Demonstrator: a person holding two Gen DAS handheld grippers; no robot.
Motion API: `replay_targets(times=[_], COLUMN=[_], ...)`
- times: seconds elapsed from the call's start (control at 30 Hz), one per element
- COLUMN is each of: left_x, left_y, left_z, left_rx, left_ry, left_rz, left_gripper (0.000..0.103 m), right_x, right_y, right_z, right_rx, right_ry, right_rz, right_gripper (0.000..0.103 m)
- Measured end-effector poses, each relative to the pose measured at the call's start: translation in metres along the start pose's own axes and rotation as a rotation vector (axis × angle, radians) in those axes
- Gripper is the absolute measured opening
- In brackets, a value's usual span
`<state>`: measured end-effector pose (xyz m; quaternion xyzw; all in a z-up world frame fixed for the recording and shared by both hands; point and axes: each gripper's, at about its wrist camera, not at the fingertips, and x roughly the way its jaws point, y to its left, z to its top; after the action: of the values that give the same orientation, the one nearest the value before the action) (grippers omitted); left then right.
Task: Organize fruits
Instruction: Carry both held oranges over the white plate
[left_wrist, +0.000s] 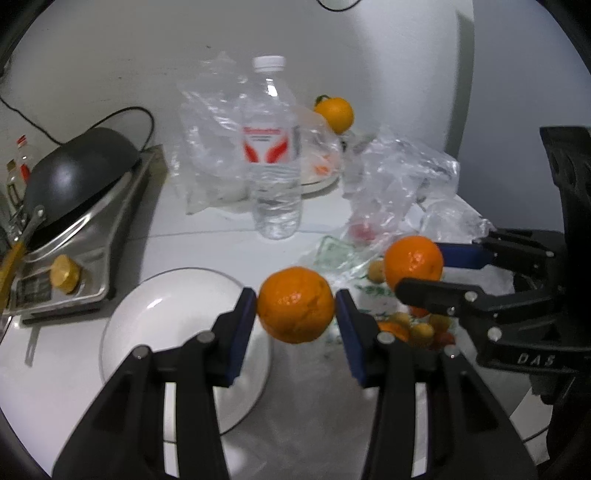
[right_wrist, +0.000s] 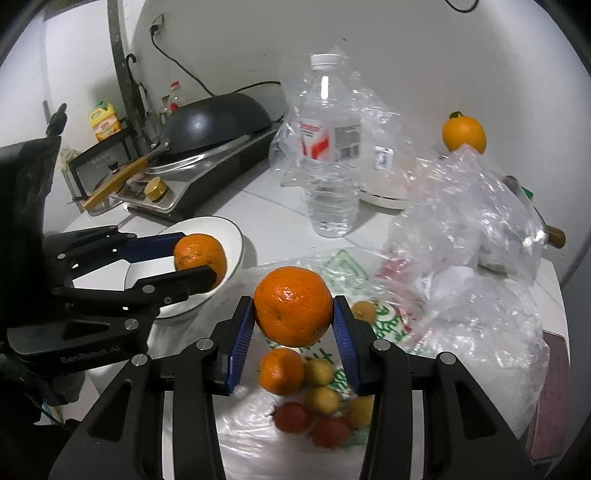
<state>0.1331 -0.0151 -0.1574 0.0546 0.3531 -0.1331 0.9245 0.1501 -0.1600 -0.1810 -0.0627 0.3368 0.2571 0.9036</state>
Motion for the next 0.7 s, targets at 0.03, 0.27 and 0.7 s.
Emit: replay_targets(times=[0.03, 0.27, 0.7], left_x=[-0.002, -0.011, -0.008], left_y=[0.004, 0.038, 0.095], left_z=[-0.002, -0.014, -0.035], left_rx=[-0.004, -0.056, -0.142], left_ry=[-0.002, -0.007, 0.014], left_rz=[0.005, 0.039, 0.114], left_gripper=[0.045, 0.045, 0.045], right_x=[0.001, 0.013, 0.051], right_y=[0.002, 0.028, 0.072], right_z=[0.001, 0.012, 0.034], right_rx=[-0.004, -0.041, -0.093], right_ry=[0.001, 0.009, 0.04], right_rz=[0.0, 0.013, 0.069], right_gripper=[0.045, 0.045, 0.045])
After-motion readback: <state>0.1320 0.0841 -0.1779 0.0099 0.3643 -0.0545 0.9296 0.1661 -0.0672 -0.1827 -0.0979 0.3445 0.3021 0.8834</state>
